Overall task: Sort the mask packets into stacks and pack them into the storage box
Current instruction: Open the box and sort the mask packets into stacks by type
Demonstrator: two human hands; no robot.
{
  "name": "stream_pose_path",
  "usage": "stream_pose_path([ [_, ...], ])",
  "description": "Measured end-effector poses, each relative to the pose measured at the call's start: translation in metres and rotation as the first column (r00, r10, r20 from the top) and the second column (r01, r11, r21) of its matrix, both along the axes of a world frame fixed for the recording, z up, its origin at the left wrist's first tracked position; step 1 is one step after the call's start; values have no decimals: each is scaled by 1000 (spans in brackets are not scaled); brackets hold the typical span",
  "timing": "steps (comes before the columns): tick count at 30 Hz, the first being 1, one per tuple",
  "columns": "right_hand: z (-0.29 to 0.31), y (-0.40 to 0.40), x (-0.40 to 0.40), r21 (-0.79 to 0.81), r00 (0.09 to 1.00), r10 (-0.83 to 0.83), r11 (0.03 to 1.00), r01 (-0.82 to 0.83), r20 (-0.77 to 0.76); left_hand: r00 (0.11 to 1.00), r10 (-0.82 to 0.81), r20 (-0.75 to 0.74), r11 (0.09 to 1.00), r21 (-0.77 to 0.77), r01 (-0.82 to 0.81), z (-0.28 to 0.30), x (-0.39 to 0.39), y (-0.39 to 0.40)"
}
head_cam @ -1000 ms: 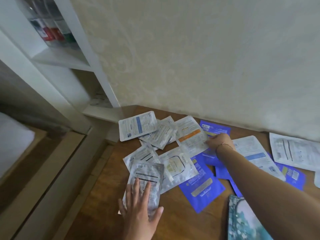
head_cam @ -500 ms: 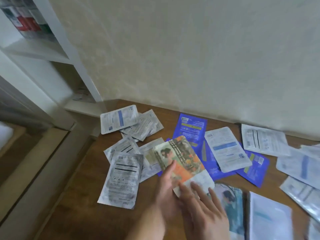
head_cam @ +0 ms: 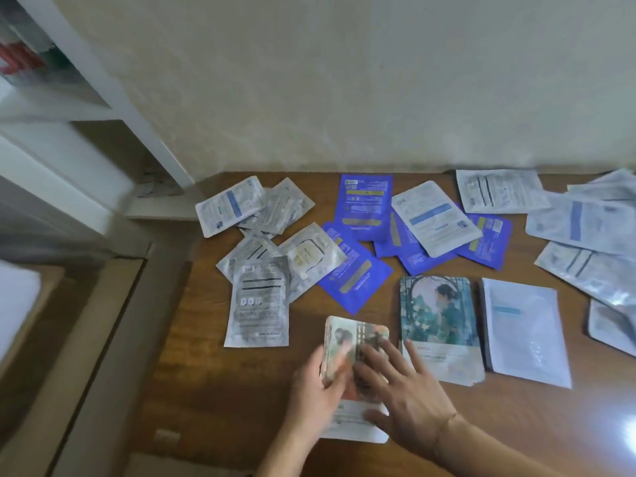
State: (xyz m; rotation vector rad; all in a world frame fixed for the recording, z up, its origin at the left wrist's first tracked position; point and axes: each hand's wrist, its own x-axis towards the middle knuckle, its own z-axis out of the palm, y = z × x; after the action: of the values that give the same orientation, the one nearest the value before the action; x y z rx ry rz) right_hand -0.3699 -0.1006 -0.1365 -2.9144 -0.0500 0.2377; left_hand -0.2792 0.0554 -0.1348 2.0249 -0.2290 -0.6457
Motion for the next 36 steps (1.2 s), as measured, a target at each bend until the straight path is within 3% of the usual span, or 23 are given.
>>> stream_pose_path([
  [3,-7,0,-2,-55,994,27,998,-33,-108,954,-135,269,956,287,55,-13,-4,14],
  [6,-6,0,0,-79,991,47,995,-57,-128,804,-360,474,876,468,116,-21,-12,25],
  [9,-8,-3,4,-87,991,39,995,-51,-130,682,-569,458,757,615,218,-32,-21,31],
  [13,-18,-4,6,-110,988,57,991,-73,-141,664,-646,376,651,725,223,-41,-30,34],
  [17,-32,-8,5,-98,992,55,993,-66,-113,680,-644,351,631,745,214,-42,-30,36],
  [20,-39,-6,1,-205,998,68,976,-69,-11,692,-642,330,626,747,224,-41,-28,34],
  [23,-48,-6,4,-288,989,67,957,-27,131,766,-531,363,711,682,170,-43,-18,31],
  [27,-40,-3,14,-252,992,78,966,-52,95,827,-315,466,840,542,15,-38,3,24],
  [29,-28,-14,21,-125,993,8,992,7,117,834,-289,469,864,503,17,-34,13,12],
  [32,-4,-47,24,18,984,-178,984,177,19,821,-313,478,883,465,65,-28,25,-22],
  [34,5,-77,22,46,932,-349,937,347,92,785,-370,498,881,455,126,-24,27,-54],
  [36,11,-108,15,167,836,-547,829,534,46,746,-424,514,876,441,194,-17,27,-89],
])
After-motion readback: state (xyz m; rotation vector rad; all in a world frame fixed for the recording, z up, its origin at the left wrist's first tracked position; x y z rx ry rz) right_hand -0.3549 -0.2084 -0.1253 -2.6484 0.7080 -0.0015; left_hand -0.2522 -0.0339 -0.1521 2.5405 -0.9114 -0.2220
